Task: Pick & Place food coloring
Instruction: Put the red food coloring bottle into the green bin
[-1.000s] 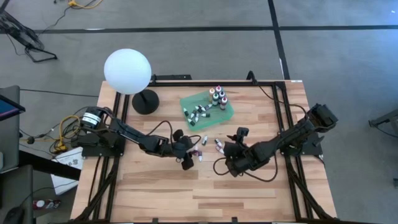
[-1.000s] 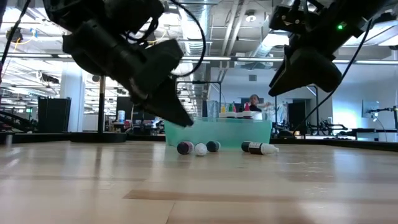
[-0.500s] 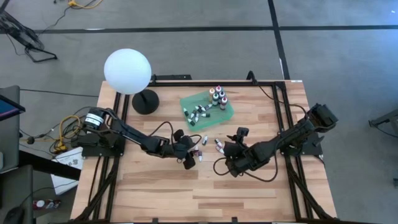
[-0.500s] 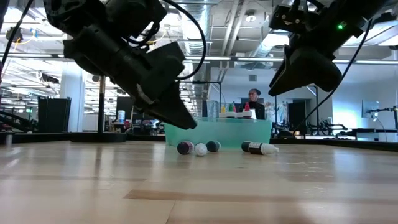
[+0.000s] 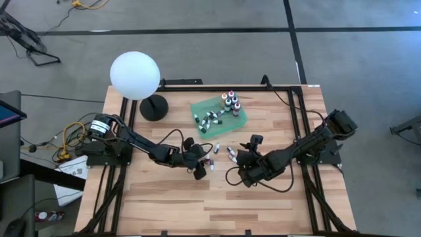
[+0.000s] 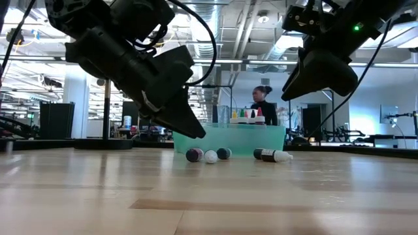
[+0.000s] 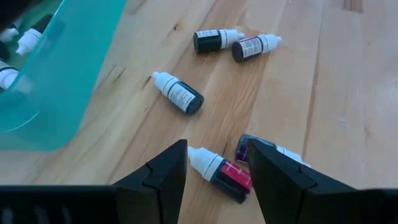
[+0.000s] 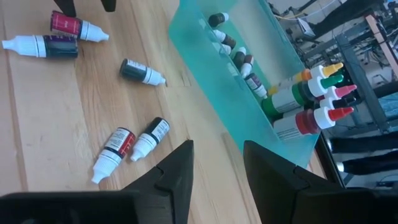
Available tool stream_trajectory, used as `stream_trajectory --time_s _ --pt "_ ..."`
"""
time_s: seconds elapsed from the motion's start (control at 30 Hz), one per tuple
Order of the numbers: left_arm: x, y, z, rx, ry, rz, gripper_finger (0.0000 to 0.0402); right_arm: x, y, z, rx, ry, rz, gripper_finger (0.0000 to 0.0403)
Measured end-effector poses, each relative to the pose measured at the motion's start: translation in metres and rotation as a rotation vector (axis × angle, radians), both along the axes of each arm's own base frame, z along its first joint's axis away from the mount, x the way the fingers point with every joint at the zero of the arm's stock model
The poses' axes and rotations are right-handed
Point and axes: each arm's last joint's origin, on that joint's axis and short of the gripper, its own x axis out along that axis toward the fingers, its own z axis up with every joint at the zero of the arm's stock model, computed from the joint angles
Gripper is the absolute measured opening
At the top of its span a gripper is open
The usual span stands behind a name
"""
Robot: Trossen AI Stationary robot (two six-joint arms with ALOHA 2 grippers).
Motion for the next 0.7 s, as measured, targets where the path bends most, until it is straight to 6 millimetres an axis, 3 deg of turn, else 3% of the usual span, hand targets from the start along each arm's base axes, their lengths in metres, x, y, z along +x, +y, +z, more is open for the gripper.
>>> stream_trajectory --time_s 0.7 --pt "0.002 -0.001 -0.013 0.032 0.011 -0.004 0.016 0.0 0.0 0.0 0.001 -0.001 0.0 0.0134"
